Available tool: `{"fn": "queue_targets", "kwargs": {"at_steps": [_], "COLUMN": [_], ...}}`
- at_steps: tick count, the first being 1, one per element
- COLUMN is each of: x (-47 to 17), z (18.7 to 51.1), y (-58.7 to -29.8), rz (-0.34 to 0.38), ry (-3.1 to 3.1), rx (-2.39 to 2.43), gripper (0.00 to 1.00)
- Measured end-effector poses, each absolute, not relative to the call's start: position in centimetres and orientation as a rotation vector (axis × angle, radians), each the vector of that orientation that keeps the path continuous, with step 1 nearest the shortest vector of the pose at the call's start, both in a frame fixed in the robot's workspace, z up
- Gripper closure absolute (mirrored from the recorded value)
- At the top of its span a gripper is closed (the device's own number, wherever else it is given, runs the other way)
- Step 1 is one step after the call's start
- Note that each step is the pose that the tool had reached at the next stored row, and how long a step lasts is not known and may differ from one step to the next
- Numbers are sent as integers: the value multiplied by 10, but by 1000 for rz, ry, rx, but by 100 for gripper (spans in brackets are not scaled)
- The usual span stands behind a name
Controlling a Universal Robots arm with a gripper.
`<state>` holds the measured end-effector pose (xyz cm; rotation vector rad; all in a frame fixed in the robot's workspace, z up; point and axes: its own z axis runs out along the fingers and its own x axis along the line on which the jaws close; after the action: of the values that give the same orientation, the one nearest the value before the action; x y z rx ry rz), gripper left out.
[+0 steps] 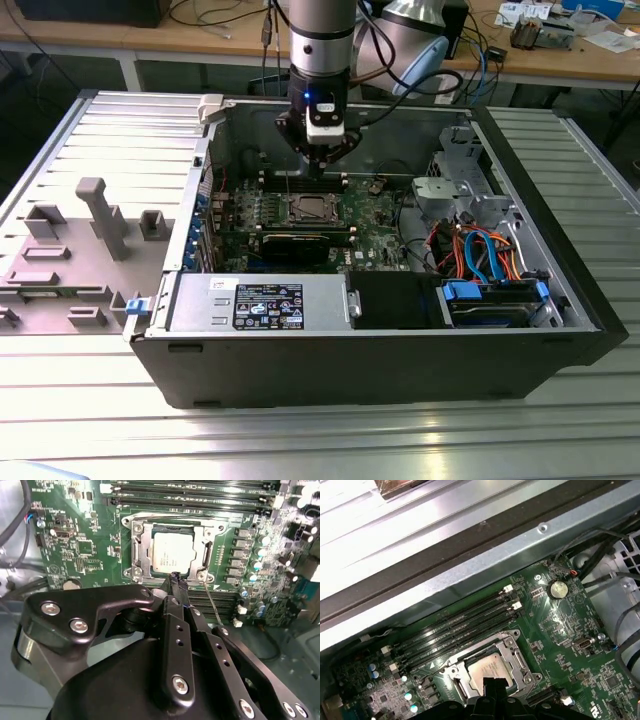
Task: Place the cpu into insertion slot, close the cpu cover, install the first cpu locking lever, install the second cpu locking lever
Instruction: 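Install the first cpu locking lever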
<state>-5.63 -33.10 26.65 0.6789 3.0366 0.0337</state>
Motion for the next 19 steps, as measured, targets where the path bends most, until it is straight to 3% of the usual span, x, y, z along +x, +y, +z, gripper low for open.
{"fn": "queue_targets", "kwargs": {"at_steps": [19], "x": [-57], "z": [265], "y": [-331], "rz": [41], "ry": [3109], "rx": [193], "gripper": [89]}}
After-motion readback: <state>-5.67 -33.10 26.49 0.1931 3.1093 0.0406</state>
